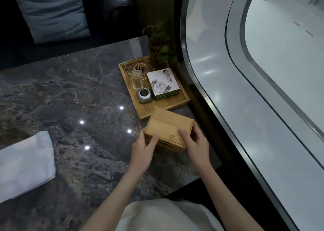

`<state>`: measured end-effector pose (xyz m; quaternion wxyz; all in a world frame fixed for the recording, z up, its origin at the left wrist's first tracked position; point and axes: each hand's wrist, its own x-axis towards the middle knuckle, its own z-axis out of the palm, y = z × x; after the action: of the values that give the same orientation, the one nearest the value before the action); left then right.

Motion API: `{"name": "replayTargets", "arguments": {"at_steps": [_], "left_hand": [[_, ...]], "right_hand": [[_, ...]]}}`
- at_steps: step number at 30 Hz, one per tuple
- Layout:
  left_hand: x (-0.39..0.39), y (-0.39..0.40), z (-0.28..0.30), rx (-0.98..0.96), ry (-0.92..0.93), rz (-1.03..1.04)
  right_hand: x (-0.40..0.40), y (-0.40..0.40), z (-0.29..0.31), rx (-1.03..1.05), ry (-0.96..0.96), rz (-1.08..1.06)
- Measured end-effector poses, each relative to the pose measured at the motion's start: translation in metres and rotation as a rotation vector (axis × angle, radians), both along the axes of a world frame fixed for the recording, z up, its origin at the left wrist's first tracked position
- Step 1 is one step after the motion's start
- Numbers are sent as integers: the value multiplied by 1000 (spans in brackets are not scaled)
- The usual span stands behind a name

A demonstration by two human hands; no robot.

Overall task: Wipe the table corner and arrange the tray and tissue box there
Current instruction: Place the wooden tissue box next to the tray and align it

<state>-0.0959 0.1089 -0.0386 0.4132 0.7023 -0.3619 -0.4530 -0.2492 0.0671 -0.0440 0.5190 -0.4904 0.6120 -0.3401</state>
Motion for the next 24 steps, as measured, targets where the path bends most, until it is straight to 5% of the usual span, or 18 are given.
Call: {"name": "replayTargets", "arguments": {"at_steps": [16,24], "left_hand": [[4,1,-8,-22,1,-21],[9,4,-19,-32,84,-113]], "right_hand": [[-3,0,9,69,-67,115],[-19,-2,3,-39,116,340]]}}
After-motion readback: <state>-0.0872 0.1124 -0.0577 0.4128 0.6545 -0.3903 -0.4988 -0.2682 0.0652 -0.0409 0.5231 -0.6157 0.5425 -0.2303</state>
